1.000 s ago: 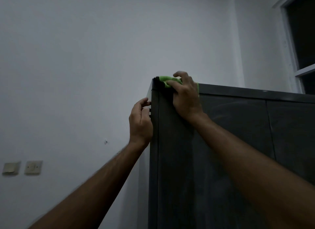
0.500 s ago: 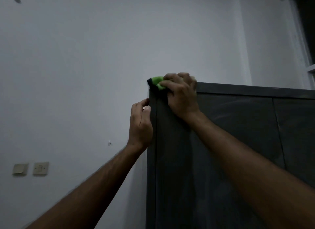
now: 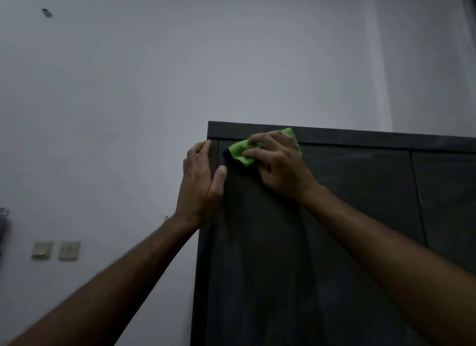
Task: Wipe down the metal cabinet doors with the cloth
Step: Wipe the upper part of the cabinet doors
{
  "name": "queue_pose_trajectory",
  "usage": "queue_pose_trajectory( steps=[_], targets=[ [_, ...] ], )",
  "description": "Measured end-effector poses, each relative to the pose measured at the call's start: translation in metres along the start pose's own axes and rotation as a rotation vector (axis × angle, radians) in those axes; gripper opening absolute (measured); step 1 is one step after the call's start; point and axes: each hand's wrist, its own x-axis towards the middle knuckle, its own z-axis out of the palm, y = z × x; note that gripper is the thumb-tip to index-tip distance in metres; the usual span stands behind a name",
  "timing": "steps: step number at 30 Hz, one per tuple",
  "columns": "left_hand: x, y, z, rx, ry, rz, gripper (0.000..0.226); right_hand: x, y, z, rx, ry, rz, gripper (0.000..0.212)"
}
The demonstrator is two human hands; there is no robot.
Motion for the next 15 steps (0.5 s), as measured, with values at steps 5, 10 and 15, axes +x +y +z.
queue_pose_trajectory(
  steps=[5, 10, 15],
  targets=[
    [0.0, 0.005, 0.003, 0.063, 0.003, -0.032, 0.071, 0.019, 0.026, -0.014, -0.02, 0.087, 0.304, 0.037],
    [0.0, 0.007, 0.006, 0.093, 0.002, -0.053, 0.073, -0.007, 0.006, -0.006, 0.021, 0.019, 0.051, 0.035],
    [0.0, 0.007, 0.004, 0.113, -0.015, -0.048, 0.074, -0.026, 0.013, -0.018, -0.238, 0.104, 0.31, 0.042]
  ],
)
